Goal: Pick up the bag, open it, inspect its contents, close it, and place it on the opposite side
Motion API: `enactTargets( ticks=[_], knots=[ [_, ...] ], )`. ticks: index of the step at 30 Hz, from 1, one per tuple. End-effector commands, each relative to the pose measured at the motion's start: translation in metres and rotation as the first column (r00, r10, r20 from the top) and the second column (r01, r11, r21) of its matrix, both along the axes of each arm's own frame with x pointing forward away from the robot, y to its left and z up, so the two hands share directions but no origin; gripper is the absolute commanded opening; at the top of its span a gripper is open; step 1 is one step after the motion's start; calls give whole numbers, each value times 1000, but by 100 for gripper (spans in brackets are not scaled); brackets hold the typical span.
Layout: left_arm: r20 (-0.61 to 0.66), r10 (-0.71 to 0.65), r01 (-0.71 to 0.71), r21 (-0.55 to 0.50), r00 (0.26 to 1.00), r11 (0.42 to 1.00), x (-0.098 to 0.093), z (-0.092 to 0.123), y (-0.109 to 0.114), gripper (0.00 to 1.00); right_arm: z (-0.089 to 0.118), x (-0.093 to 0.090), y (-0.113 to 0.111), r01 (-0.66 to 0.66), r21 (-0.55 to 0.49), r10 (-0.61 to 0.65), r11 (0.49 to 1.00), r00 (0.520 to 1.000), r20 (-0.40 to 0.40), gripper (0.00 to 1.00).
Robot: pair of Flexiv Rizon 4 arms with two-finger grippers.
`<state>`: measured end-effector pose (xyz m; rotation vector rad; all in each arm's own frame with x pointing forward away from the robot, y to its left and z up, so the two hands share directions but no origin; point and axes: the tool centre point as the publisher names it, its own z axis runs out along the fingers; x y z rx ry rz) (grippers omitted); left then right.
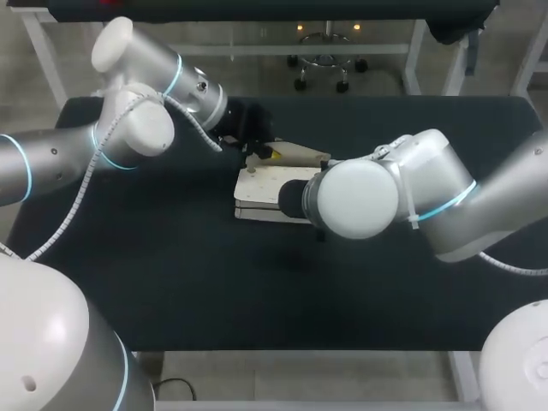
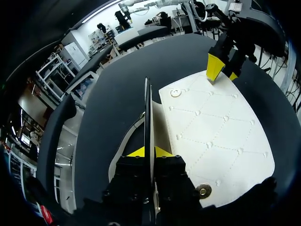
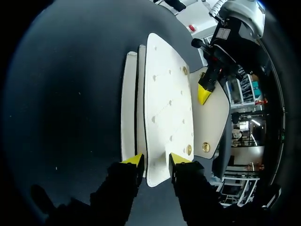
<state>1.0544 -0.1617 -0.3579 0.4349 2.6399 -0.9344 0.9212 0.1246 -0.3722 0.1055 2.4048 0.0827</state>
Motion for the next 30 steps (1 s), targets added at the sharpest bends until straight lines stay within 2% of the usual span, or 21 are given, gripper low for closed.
enactTargets(
  ticks=[1, 5, 14, 16, 17, 19, 20, 21, 30],
  knots=[
    [0, 3, -3, -4, 1000, 1000, -1, 4, 1, 0, 5, -7, 0, -1, 2, 1, 1000, 1000, -2, 100],
    [-5, 12, -12, -13, 1000, 1000, 2, 12, 3, 0, 14, -17, 2, -7, 3, 7, 1000, 1000, -2, 100],
    [-33, 30, -31, -34, 999, 999, 4, 19, 6, 0, 53, -42, 4, -32, 9, 32, 999, 999, 13, 100],
    [-33, 30, -31, -34, 999, 999, 4, 19, 6, 0, 60, -45, 5, -32, 5, 32, 999, 999, 9, 68],
    [-33, 30, -31, -34, 999, 999, 4, 19, 6, 0, 64, -47, 6, -33, 2, 33, 999, 999, 10, 47],
    [-33, 30, -31, -34, 999, 999, 4, 19, 6, 0, 70, -48, 7, -31, -7, 31, 1000, 1000, -2, 29],
    [-33, 30, -31, -34, 999, 999, 4, 19, 6, 0, 72, -47, 7, -29, -9, 29, 1000, 1000, -4, 5],
    [-33, 30, -31, -34, 999, 999, 4, 19, 6, 0, 75, -48, 7, -33, -6, 33, 999, 999, -14, 0],
    [-33, 30, -31, -34, 999, 999, 4, 19, 6, 0, 93, -42, 6, -13, -7, 12, 1000, 995, -98, 0]
  ],
)
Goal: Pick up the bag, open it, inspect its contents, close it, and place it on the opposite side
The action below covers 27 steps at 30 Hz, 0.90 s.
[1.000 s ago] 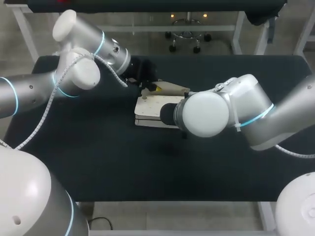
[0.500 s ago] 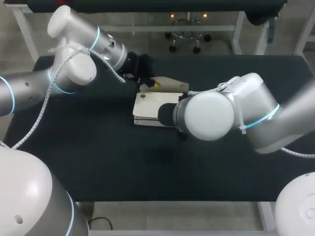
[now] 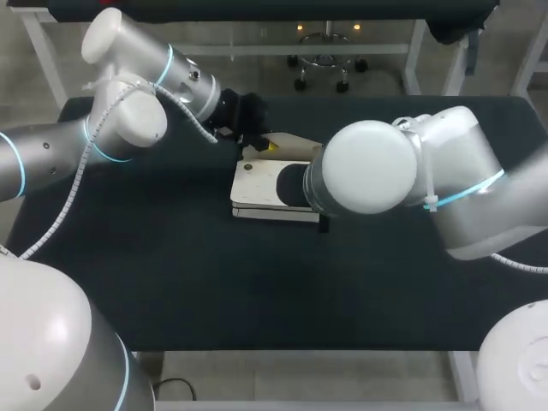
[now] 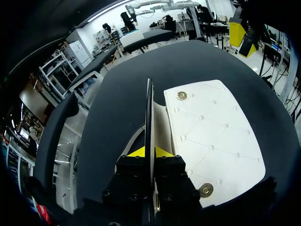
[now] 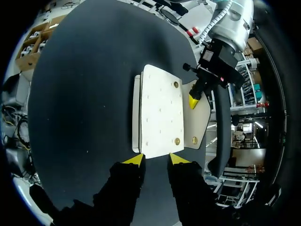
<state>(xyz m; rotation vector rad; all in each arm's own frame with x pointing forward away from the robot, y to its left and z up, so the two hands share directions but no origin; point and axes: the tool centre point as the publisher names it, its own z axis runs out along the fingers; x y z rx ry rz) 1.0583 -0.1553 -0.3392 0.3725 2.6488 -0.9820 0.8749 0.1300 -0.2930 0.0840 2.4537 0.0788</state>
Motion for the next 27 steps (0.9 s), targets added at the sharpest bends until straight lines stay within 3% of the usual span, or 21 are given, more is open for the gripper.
enactTargets(
  ticks=[1, 5, 11, 16, 27],
  knots=[
    [0, 0, 0, -2, 1000, 1000, 0, 0, 0, 0, 16, 6, 1, 5, 6, -5, 1000, 998, -57, 0],
    [33, 18, -18, -5, 999, 1000, -4, 7, 4, 0, 18, 16, 3, 20, 20, -18, 1000, 996, -89, 0],
    [124, 23, -24, 3, 992, 1000, -15, 49, 6, 0, 22, 23, 7, 14, 24, -11, 1000, 991, -134, 0],
    [125, 4, -8, 29, 992, 1000, -22, 77, 1, 0, 29, 24, 8, 3, 30, 2, 1000, 986, -165, 0],
    [125, 4, -8, 29, 992, 1000, -22, 77, 1, 0, 29, 24, 8, 3, 30, 2, 1000, 986, -165, 0]
  ],
)
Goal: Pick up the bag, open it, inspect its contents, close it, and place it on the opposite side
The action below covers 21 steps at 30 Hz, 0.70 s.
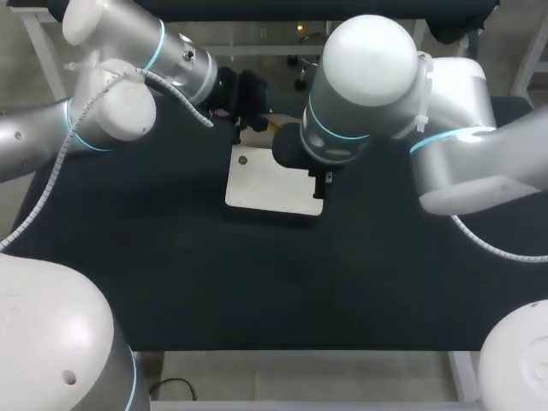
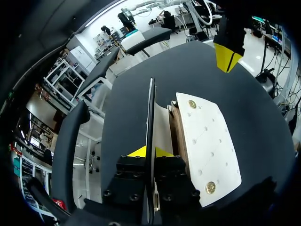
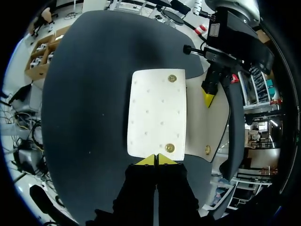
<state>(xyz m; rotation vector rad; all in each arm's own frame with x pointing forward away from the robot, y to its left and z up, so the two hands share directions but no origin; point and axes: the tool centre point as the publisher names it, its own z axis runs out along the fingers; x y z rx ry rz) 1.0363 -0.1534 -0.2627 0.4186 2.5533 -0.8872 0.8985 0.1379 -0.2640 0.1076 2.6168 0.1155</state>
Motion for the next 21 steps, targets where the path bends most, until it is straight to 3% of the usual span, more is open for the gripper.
enactTargets(
  ticks=[1, 4, 9, 16, 21],
  knots=[
    [0, 0, 0, -1, 1000, 1000, 0, 0, 0, 0, 0, 0, 0, 1, -2, -1, 1000, 1000, -2, 0],
    [-12, -4, 4, -27, 1000, 1000, 3, 2, 0, 0, 0, 0, 0, 1, -2, -1, 1000, 1000, -2, 0],
    [-58, -25, 20, -86, 998, 996, 4, 7, 1, 0, 16, 10, -1, 3, 18, -5, 1000, 996, 89, 0],
    [-150, 1, -14, -87, 989, 996, 8, 12, 1, 0, 23, 20, 5, 8, -10, -6, 1000, 980, 200, 0],
    [-181, 3, -17, -77, 984, 997, 7, 18, -2, 0, 20, 35, 7, -13, -14, 16, 1000, 977, 213, 0]
  ],
)
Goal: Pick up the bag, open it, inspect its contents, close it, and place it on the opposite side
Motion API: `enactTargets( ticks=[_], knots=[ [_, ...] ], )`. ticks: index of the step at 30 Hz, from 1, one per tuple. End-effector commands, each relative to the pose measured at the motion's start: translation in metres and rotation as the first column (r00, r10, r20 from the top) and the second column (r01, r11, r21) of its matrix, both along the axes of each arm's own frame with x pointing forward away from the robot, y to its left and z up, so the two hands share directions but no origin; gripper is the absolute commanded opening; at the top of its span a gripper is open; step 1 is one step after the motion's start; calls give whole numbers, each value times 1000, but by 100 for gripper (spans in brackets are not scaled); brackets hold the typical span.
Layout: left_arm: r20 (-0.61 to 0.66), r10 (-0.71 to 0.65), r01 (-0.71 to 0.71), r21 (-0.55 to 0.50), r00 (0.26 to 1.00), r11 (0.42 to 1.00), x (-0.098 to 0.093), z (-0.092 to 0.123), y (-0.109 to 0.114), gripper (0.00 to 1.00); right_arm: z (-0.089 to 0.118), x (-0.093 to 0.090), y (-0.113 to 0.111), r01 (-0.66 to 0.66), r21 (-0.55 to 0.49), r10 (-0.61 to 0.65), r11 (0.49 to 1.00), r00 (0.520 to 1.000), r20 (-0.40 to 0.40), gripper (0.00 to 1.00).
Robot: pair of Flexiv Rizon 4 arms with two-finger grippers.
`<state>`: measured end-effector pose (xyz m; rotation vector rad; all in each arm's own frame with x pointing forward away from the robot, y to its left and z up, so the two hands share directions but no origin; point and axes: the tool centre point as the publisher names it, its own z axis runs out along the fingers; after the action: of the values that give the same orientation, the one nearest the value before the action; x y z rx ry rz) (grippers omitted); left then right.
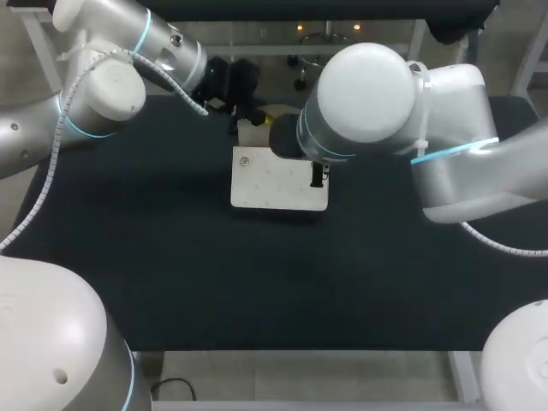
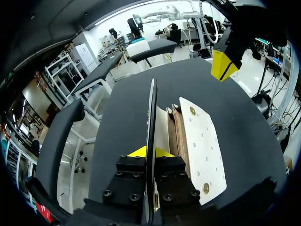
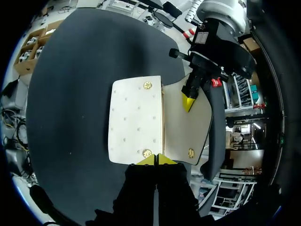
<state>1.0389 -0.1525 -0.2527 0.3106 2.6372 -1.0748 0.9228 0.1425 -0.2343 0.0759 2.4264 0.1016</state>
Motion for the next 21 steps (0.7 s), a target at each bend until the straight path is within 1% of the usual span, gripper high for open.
enactTargets(
  ticks=[1, 5, 6, 9, 12, 17, 21],
  knots=[
    [-26, -7, 7, 21, 1000, 1000, 4, 8, -3, 0, -10, 13, 3, -9, 5, 9, 1000, 1000, 22, 0],
    [-40, -12, 13, 18, 999, 1000, 1, 11, -5, 0, -15, 25, 4, -29, 3, 29, 1000, 999, 19, 0],
    [-49, -19, 20, 14, 999, 1000, 0, 11, -5, 0, -15, 26, 4, -30, 4, 30, 1000, 999, 18, 0],
    [-57, -23, 24, 12, 998, 1000, -3, 11, -6, 0, -17, 34, 6, -48, 17, 48, 999, 999, -1, 0],
    [-60, -25, 26, 15, 998, 1000, -7, 11, -8, 0, -21, 41, 10, -51, 9, 51, 999, 999, -9, 0],
    [-56, -29, 30, 21, 998, 999, -11, 16, -9, 0, -25, 57, 10, -28, -5, 28, 1000, 999, -17, 0],
    [-56, -33, 34, 20, 998, 999, -14, 17, -8, 0, -29, 65, 8, -8, -13, 7, 1000, 1000, -18, 0]
  ],
)
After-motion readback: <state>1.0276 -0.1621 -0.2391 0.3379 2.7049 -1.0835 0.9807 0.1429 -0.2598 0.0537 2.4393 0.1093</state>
